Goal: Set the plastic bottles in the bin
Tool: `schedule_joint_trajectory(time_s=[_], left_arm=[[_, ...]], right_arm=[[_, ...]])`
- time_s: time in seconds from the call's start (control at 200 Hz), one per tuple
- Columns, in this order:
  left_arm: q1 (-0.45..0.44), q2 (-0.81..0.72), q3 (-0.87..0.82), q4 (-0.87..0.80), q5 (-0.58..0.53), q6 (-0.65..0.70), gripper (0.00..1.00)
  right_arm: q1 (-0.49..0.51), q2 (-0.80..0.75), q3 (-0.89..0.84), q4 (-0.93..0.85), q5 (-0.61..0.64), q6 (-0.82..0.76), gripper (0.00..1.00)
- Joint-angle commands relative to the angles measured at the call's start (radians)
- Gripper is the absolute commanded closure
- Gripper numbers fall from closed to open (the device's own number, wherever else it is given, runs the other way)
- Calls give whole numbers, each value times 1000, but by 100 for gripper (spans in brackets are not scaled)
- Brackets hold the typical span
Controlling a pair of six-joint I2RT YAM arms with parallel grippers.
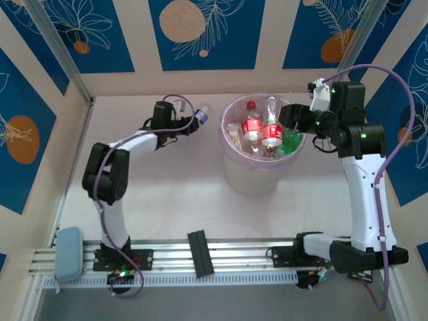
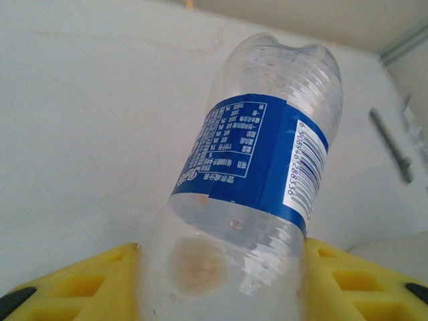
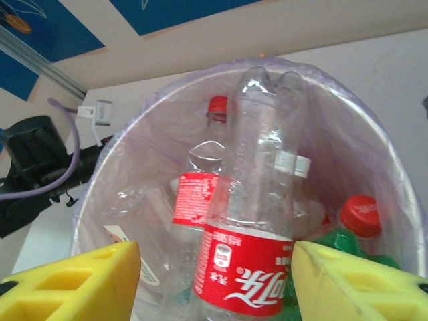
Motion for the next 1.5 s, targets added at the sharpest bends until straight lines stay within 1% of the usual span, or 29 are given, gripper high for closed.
schedule_joint_trajectory(time_s=[0.0, 0.175, 0.295, 0.385, 0.47, 0.575, 0.63, 0.765, 0.87, 0.96, 1.1, 1.316, 1.496], left_arm=[[23, -143, -100, 189, -8, -96, 61], [24, -384, -250, 236, -119, -140, 62], [12, -521, -330, 260, -147, -212, 63], [-18, -620, -357, 218, -179, -229, 63], [-64, -711, -370, 177, -238, -221, 63], [-100, -814, -368, 105, -301, -210, 63], [-119, -849, -375, 106, -312, -224, 63], [-191, -848, -357, 111, -288, -231, 63], [-238, -829, -348, 110, -271, -216, 63], [-254, -819, -342, 116, -253, -207, 63], [-263, -802, -328, 132, -232, -188, 62], [-266, -785, -323, 168, -229, -183, 62], [-268, -787, -315, 173, -225, -175, 63]], right_arm=[[32, 15, 15, 53, -59, 46, 38], [144, 62, 66, 116, -36, 82, 38], [233, 124, 117, 166, -12, 95, 38], [298, 182, 162, 206, -5, 100, 38], [352, 249, 217, 228, -8, 101, 37], [416, 341, 311, 238, -17, 97, 30], [447, 391, 363, 240, -28, 96, 28], [496, 520, 504, 225, -55, 92, 20], [499, 597, 607, 200, -68, 102, 16], [498, 630, 645, 208, -106, 114, 14], [498, 667, 684, 166, -133, 123, 14], [495, 671, 666, 140, -137, 123, 17], [474, 699, 686, 118, -163, 141, 16]])
